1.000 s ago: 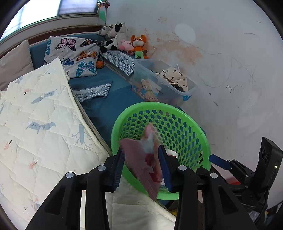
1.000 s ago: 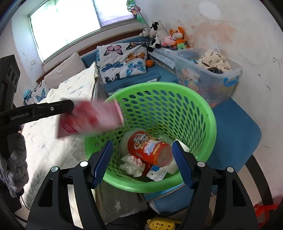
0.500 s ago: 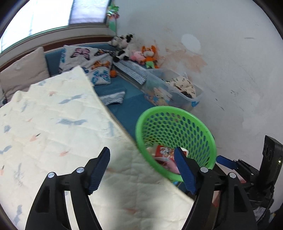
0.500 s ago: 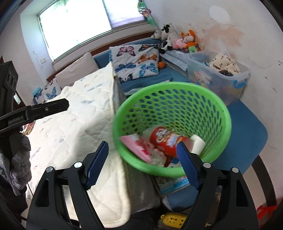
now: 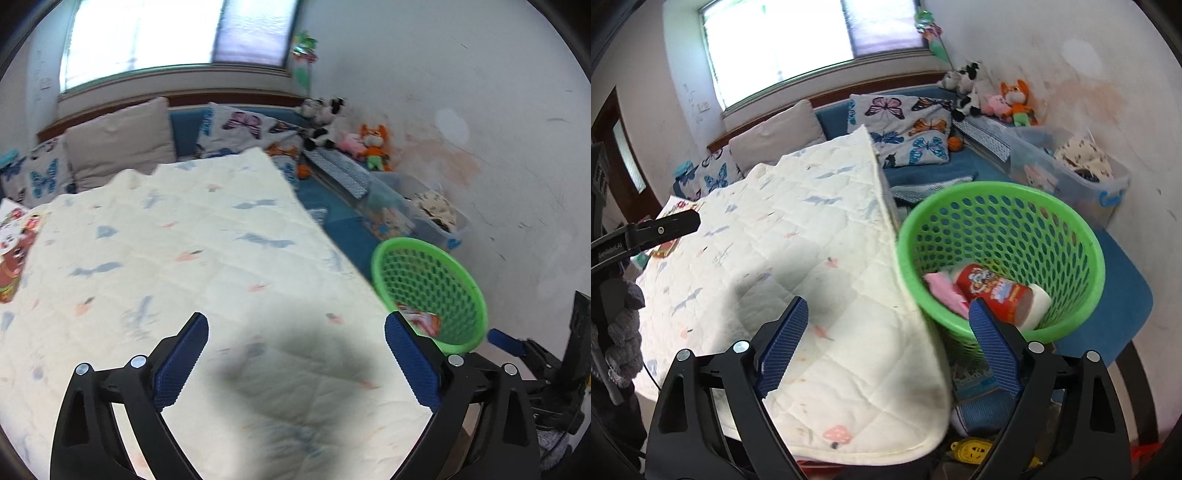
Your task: Collect trash
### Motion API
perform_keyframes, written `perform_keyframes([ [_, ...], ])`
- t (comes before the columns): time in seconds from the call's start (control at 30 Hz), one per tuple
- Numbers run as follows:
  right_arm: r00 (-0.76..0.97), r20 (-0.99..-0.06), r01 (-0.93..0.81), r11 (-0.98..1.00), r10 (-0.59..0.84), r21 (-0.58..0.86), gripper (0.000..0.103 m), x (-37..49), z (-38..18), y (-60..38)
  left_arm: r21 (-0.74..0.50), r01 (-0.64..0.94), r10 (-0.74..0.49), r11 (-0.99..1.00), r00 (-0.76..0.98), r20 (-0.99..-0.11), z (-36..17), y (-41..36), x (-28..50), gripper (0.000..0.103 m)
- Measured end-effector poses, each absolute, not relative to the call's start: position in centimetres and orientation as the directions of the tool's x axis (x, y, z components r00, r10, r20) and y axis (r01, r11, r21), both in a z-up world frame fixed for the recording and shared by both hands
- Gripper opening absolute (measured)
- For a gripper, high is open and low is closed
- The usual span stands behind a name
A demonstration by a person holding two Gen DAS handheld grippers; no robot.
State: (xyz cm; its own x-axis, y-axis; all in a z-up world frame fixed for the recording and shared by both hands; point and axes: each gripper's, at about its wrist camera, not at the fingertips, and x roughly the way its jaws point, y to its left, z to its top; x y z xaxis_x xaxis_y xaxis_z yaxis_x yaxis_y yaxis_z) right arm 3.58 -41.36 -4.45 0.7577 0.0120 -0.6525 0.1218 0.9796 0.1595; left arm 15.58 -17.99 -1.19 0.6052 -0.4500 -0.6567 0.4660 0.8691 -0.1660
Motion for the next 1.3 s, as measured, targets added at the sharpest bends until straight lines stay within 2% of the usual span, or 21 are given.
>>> perform_keyframes([
  [0.27, 0.757, -0.653, 0.085, 0.989, 0.013, 0.118, 0.092, 3.9, -4.7, -38.2, -0.103, 0.375, -0.346, 0.921, 0.669, -0.658, -1.0, -13.2, 14.4, 0.096],
  [0.6, 0.778, -0.628, 0.06, 0.992, 0.021, 0.107, 0.096, 3.6, -4.1, -36.5, -0.036, 0.325, -0.27, 0.945, 0.715, -0.645, -0.8, -11.0, 12.4, 0.096],
  [1.07, 0.781, -0.623, 0.033, 0.993, 0.046, 0.115, 0.099, 3.5, -3.9, -35.1, -0.058, 0.253, -0.232, 0.966, 0.738, -0.633, -0.7, -8.2, 10.9, 0.096],
  [1.3, 0.782, -0.622, 0.005, 0.997, 0.04, 0.071, 0.099, 3.3, -4.2, -33.7, -0.05, 0.227, -0.207, 0.973, 0.748, -0.631, -0.7, -7.6, 10.1, 0.096],
])
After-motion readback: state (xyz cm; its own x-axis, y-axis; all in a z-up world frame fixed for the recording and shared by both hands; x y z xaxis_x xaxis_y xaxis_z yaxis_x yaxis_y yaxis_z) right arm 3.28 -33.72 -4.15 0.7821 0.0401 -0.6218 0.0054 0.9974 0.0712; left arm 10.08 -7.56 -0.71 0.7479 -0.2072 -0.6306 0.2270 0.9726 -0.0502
